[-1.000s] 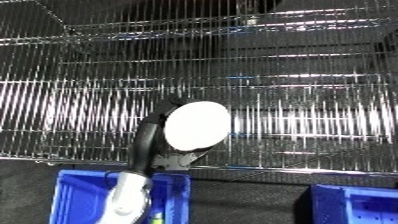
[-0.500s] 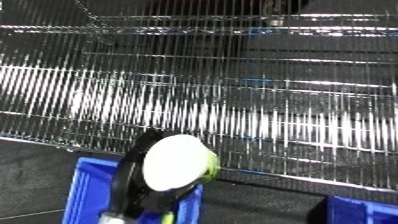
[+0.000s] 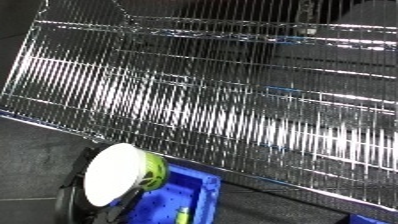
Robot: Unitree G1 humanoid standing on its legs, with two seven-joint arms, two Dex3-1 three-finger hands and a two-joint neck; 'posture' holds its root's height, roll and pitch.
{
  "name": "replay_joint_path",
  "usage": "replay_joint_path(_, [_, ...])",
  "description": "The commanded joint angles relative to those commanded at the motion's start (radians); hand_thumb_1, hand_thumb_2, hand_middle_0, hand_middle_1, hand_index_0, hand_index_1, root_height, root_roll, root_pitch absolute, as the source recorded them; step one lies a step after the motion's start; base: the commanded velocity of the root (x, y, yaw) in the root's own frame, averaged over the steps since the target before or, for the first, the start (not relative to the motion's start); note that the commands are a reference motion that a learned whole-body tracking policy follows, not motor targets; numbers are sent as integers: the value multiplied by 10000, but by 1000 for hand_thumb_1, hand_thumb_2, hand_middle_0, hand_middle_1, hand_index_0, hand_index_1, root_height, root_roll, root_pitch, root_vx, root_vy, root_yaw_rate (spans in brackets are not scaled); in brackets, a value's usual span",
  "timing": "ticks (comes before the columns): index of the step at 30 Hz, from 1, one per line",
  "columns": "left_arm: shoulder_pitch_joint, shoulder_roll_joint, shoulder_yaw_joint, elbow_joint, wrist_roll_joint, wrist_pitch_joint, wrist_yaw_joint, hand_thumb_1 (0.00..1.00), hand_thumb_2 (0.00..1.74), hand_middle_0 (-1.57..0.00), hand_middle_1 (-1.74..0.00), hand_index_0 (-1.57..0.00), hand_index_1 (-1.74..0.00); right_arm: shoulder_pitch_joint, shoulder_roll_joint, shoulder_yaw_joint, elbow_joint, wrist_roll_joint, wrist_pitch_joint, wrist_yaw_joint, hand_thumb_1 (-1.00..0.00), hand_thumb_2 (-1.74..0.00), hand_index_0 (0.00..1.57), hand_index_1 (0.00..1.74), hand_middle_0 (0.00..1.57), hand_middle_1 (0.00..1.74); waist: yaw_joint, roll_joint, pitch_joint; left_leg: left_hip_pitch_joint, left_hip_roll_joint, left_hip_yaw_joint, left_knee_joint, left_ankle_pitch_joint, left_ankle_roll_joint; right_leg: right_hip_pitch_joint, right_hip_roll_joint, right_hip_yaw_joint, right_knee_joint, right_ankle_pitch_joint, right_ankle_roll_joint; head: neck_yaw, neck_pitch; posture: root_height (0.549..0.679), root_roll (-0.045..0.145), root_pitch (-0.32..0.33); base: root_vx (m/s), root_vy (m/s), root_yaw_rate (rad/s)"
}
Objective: Pick up the object and place it into the box
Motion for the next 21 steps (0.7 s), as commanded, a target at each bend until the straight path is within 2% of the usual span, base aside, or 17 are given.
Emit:
replay_joint_path(5, [8,-140,212,1384,-349,28,-8,1000,1740,-1570,-1740,-1570,-1740,187,194,98,156,39,-155,-11,0,0,0,0,0,0,90,-144,0,6,25,-40,-67,42,14,67,50,-64,57,-66,-16,-1206,-264,648,40,109,27,-34,88])
replay_joint_path(9, [-138,-89,330,2327,-634,163,-11,1000,1740,-1570,-1740,-1570,-1740,206,277,213,297,-34,-189,72,0,0,0,0,0,0,33,-316,0,28,80,-27,-153,75,16,88,177,0,45,-97,-32,-1726,-413,647,36,108,11,5,-36])
replay_joint_path(14, [-585,-51,444,3842,-1220,481,-483,1000,1740,-1570,-1740,-1570,-1740,136,307,356,491,-178,-178,205,0,0,0,0,0,0,-76,-544,0,150,169,-20,-339,133,-3,199,318,113,-135,-78,-38,-2241,-684,648,34,107,-2,17,-56])
replay_joint_path(21, [-1083,-86,578,5893,-2129,1639,-2017,650,1131,-1020,-1131,-1020,-1131,105,384,506,654,-506,-183,401,0,0,0,0,0,0,-252,-805,0,520,315,40,-658,215,-51,556,345,226,-466,-56,-20,-2726,-953,651,32,92,14,23,-55])
